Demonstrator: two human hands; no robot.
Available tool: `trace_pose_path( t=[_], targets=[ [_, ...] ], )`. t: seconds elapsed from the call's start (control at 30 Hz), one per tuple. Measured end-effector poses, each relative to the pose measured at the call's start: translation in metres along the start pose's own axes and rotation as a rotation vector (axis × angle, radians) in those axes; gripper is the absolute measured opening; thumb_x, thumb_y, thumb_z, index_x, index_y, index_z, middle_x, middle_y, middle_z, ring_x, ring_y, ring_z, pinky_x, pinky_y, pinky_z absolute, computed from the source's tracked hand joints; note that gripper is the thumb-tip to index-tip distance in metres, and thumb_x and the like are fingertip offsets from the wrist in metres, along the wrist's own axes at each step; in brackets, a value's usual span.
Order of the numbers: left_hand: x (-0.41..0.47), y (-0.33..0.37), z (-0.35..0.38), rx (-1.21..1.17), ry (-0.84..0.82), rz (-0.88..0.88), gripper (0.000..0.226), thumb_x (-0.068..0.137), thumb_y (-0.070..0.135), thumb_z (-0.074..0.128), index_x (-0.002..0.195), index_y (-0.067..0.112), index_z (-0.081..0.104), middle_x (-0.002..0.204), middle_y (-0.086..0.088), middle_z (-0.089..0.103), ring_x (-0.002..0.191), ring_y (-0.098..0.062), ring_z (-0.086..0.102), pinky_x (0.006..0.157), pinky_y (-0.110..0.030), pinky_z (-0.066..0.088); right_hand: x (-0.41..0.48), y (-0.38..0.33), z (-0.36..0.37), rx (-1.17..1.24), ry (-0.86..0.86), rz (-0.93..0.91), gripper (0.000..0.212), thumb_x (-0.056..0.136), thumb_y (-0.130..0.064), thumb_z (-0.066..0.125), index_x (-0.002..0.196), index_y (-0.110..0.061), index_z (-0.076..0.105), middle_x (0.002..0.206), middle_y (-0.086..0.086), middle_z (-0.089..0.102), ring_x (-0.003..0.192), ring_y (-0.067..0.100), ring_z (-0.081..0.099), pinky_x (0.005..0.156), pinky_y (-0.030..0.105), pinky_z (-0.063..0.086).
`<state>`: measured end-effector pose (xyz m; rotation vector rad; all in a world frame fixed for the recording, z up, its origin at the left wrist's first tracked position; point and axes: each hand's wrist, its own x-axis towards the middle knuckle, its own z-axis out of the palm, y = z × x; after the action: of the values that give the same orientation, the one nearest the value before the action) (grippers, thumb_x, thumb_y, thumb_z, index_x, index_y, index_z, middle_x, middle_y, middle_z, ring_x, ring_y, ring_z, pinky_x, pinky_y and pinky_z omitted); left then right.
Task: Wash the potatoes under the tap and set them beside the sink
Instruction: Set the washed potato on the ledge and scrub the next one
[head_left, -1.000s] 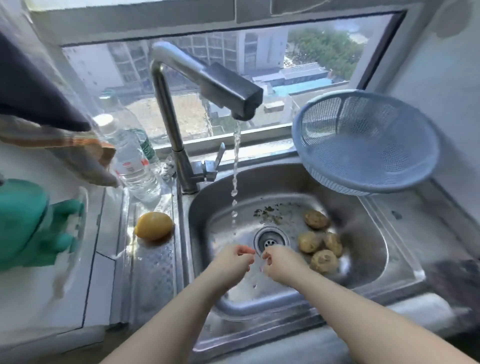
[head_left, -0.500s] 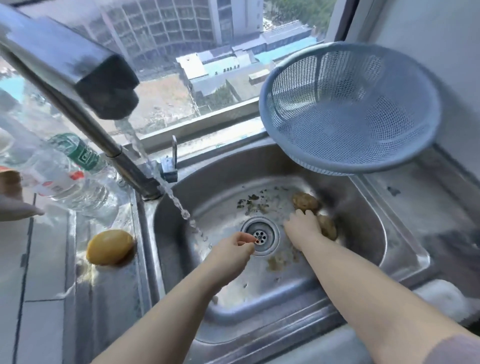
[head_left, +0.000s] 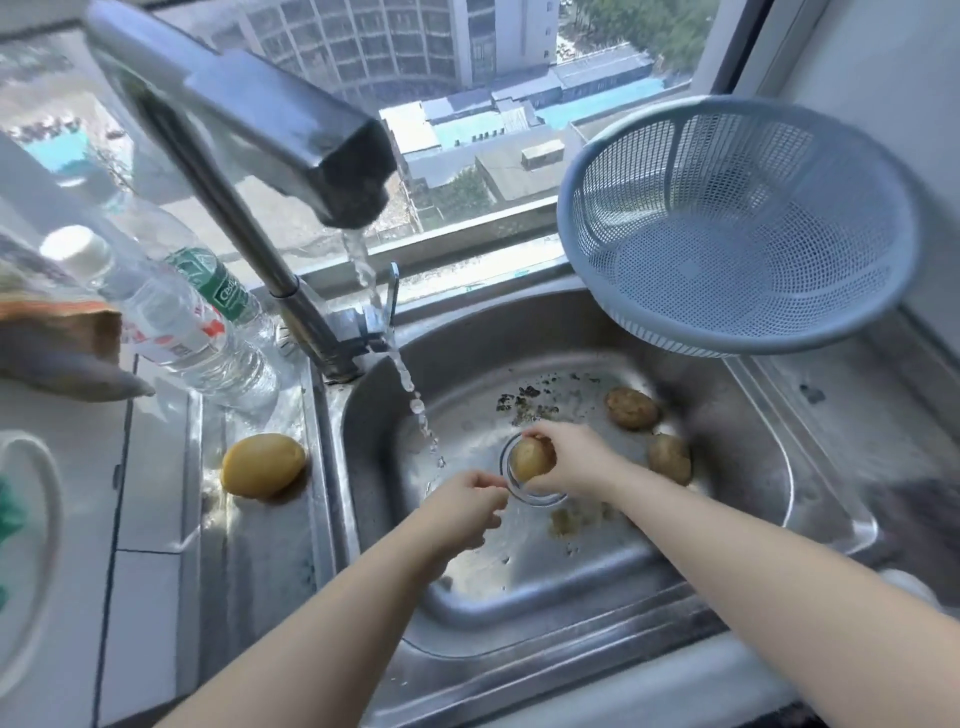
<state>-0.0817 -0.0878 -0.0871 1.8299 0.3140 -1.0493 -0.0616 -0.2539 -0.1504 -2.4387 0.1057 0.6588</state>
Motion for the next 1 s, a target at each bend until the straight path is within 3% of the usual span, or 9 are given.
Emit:
trace_pose_path(
  t=[0.1, 0.17, 0.23, 0.37, 0.43, 0.53, 0.73, 0.9, 1.0],
  targets=[
    [-0.016, -0.008, -0.013, -0.179, 0.053, -0.070, 0.012, 0.098, 0.026, 0.046, 0.094, 0.022, 0.057, 0.101, -0.004, 0.050, 0.087, -0.020, 0.053, 0.075, -0.030, 0.045, -0.028, -0.039, -0.006, 0.296, -0.010, -0.077, 0.069, 0.063, -0.029, 0.085, 0.125, -0.024, 0.054, 0.112, -0.005, 0.061, 0.102, 0.013, 0.059, 0.091, 0.026, 0.049],
    [-0.024, -0.013, -0.021, -0.406, 0.064, -0.111, 0.034, 0.098, 0.044, 0.043, 0.109, 0.018, 0.061, 0.103, -0.004, 0.056, 0.092, -0.024, 0.058, 0.074, -0.033, 0.050, -0.046, -0.063, -0.010, 0.407, -0.022, -0.133, 0.067, 0.064, -0.028, 0.086, 0.123, -0.026, 0.055, 0.110, -0.007, 0.062, 0.098, 0.013, 0.063, 0.091, 0.033, 0.053],
    [-0.032, -0.014, -0.026, -0.624, 0.034, -0.105, 0.048, 0.098, 0.053, 0.036, 0.106, 0.016, 0.065, 0.104, -0.008, 0.063, 0.092, -0.027, 0.060, 0.070, -0.035, 0.052, -0.061, -0.082, -0.012, 0.509, -0.034, -0.178, 0.063, 0.066, -0.025, 0.085, 0.122, -0.027, 0.055, 0.109, -0.005, 0.063, 0.096, 0.013, 0.065, 0.088, 0.032, 0.054],
    [-0.048, -0.005, -0.031, -1.029, -0.134, 0.005, 0.057, 0.100, 0.050, 0.030, 0.114, 0.006, 0.064, 0.100, -0.014, 0.073, 0.088, -0.025, 0.069, 0.073, -0.038, 0.057, -0.077, -0.106, -0.011, 0.481, 0.039, -0.263, 0.055, 0.079, -0.032, 0.074, 0.128, -0.029, 0.051, 0.114, -0.007, 0.060, 0.098, 0.006, 0.059, 0.087, 0.014, 0.047],
    [-0.052, 0.002, -0.032, -1.151, -0.170, 0.032, 0.056, 0.100, 0.049, 0.034, 0.121, 0.003, 0.059, 0.106, -0.018, 0.071, 0.092, -0.027, 0.071, 0.071, -0.037, 0.059, -0.077, -0.115, -0.004, 0.498, 0.077, -0.274, 0.050, 0.083, -0.043, 0.062, 0.129, -0.029, 0.047, 0.120, -0.003, 0.057, 0.108, 0.009, 0.055, 0.097, 0.024, 0.044],
    [-0.050, 0.009, -0.028, -1.228, -0.078, 0.070, 0.048, 0.100, 0.044, 0.039, 0.118, 0.005, 0.061, 0.107, -0.015, 0.069, 0.098, -0.025, 0.068, 0.073, -0.037, 0.057, -0.075, -0.131, 0.005, 0.743, 0.115, -0.147, 0.042, 0.090, -0.037, 0.055, 0.128, -0.022, 0.045, 0.120, 0.001, 0.057, 0.112, 0.013, 0.054, 0.103, 0.032, 0.041],
    [-0.052, 0.017, -0.017, -1.136, 0.096, 0.187, 0.033, 0.102, 0.029, 0.042, 0.090, 0.009, 0.065, 0.090, -0.007, 0.066, 0.092, -0.019, 0.061, 0.080, -0.029, 0.047, -0.063, -0.156, 0.010, 1.079, 0.262, 0.154, 0.023, 0.084, -0.027, 0.058, 0.102, -0.014, 0.065, 0.097, 0.002, 0.069, 0.096, 0.018, 0.065, 0.092, 0.038, 0.051],
    [-0.044, 0.008, -0.014, -1.013, 0.074, 0.277, 0.024, 0.103, 0.022, 0.037, 0.113, 0.013, 0.057, 0.093, -0.002, 0.064, 0.088, -0.013, 0.062, 0.071, -0.025, 0.048, -0.056, -0.160, 0.002, 1.309, 0.217, 0.357, 0.020, 0.081, -0.015, 0.051, 0.069, -0.010, 0.065, 0.071, 0.006, 0.066, 0.068, 0.023, 0.061, 0.060, 0.029, 0.047],
    [-0.036, 0.007, -0.013, -1.032, 0.105, 0.249, 0.026, 0.085, 0.021, 0.062, 0.110, 0.015, 0.056, 0.088, -0.002, 0.065, 0.073, -0.010, 0.067, 0.059, -0.023, 0.051, -0.057, -0.157, -0.001, 1.359, 0.177, 0.384, 0.024, 0.087, -0.017, 0.050, 0.068, -0.012, 0.064, 0.071, 0.006, 0.063, 0.066, 0.021, 0.058, 0.056, 0.026, 0.044]
  ],
)
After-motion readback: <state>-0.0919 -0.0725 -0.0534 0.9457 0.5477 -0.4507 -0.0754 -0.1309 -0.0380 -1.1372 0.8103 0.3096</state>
